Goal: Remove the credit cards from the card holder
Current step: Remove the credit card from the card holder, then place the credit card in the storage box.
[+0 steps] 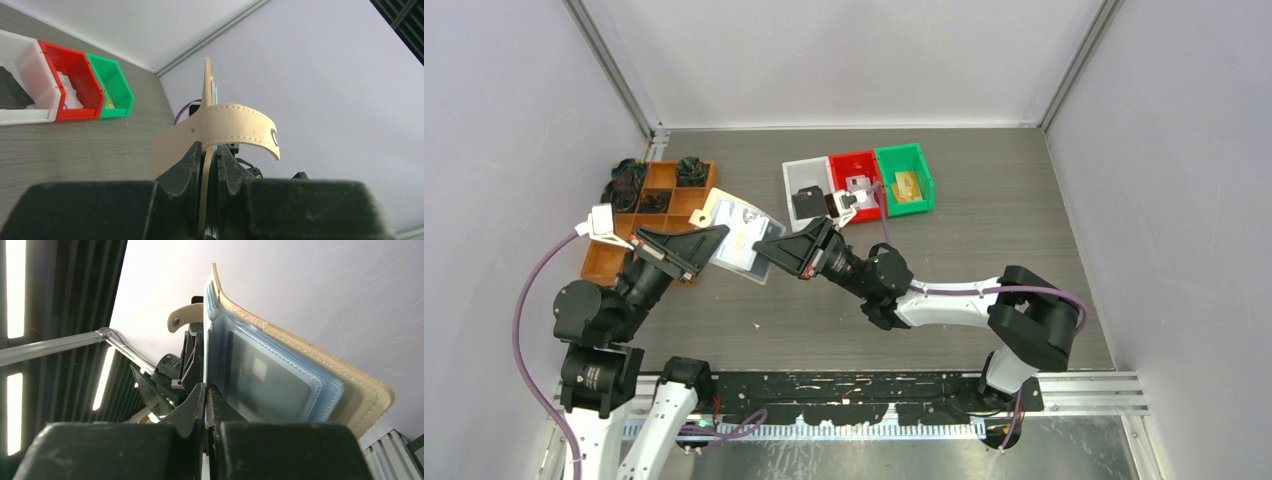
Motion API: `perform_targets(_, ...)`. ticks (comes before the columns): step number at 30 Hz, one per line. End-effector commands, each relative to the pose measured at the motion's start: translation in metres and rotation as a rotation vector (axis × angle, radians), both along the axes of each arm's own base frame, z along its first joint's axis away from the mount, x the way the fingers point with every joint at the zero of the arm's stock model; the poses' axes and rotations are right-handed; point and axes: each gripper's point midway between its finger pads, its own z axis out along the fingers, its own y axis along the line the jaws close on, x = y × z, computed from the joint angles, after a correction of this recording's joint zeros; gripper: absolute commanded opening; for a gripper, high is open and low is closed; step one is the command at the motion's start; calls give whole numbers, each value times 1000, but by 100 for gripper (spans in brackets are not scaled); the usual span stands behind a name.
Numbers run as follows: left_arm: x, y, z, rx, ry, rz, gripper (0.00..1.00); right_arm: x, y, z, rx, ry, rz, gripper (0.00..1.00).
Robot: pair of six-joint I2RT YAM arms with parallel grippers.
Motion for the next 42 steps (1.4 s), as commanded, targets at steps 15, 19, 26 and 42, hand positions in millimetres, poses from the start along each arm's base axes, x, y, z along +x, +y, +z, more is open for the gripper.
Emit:
perform_targets(15,-10,14,51,-41,-139,82,0,-10,-28,20,62,-64,-48,3)
perform_targets(19,-12,15,56,-44,-147,85,0,-11,-30,19,58,-61,-50,1)
perform_targets(26,-8,22,59,35,-193,139,0,-6,-45,-1,18,-32,-78,1)
perform_targets(42,-8,-21,-5,443,-229,-170,0,181,-142,-137,-989,171,-392,1)
